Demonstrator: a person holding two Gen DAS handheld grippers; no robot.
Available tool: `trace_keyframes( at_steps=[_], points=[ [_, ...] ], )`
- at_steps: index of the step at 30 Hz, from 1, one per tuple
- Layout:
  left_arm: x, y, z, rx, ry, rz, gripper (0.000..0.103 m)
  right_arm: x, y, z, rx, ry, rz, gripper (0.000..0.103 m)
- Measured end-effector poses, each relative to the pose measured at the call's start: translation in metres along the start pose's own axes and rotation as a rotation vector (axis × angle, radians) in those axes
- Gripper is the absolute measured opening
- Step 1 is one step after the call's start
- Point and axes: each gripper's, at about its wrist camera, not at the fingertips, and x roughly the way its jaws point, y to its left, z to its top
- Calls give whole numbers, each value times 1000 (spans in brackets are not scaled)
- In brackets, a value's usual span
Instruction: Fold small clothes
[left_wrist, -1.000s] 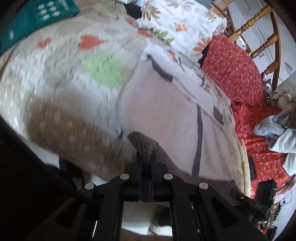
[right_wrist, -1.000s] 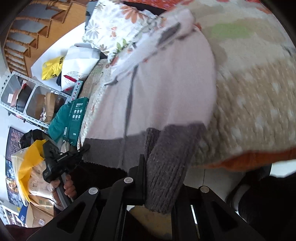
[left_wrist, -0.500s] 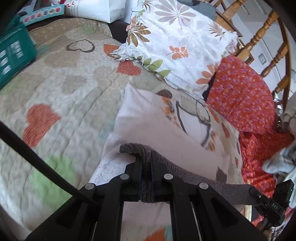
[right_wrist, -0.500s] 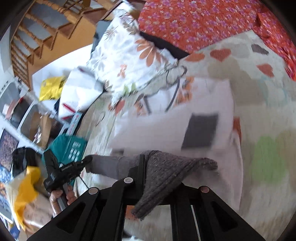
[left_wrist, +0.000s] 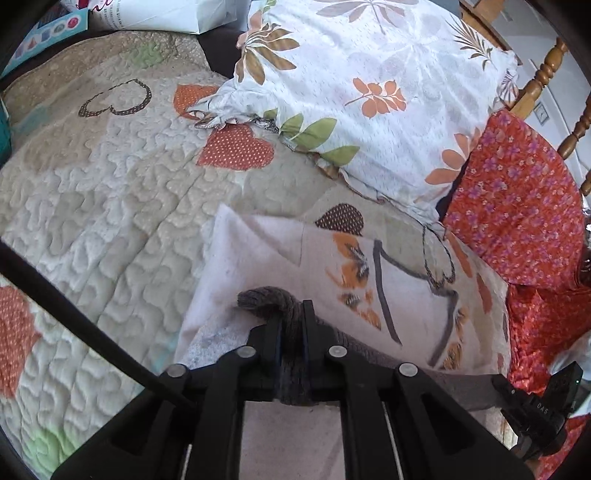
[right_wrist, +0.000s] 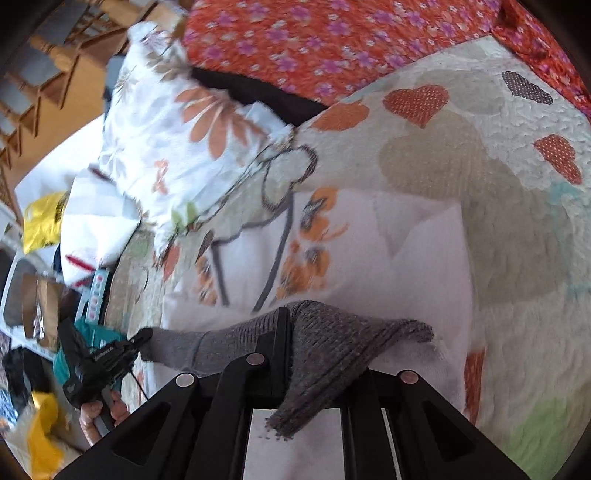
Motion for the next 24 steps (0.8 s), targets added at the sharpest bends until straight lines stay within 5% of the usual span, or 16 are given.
trace_keyframes(
  at_steps=[2, 5, 7, 16, 24],
  points=[
    [2, 1, 3, -18, 4, -11, 15, 3, -10, 10, 33, -26, 3, 18],
    [-4, 3, 7, -38, -22, -7, 42, -4, -8, 17, 11, -84, -53, 54],
    [-12, 6, 9, -50, -67, 23, 57, -7, -5, 18, -11, -91, -65, 55],
    [-28, 21, -2, -78, -68, 58, 60, -14, 3, 1, -41, -57, -85, 55],
    [-36, 27, -29, 52, -12, 155, 63, -23, 12, -23, -121, -15, -133, 55]
  ],
)
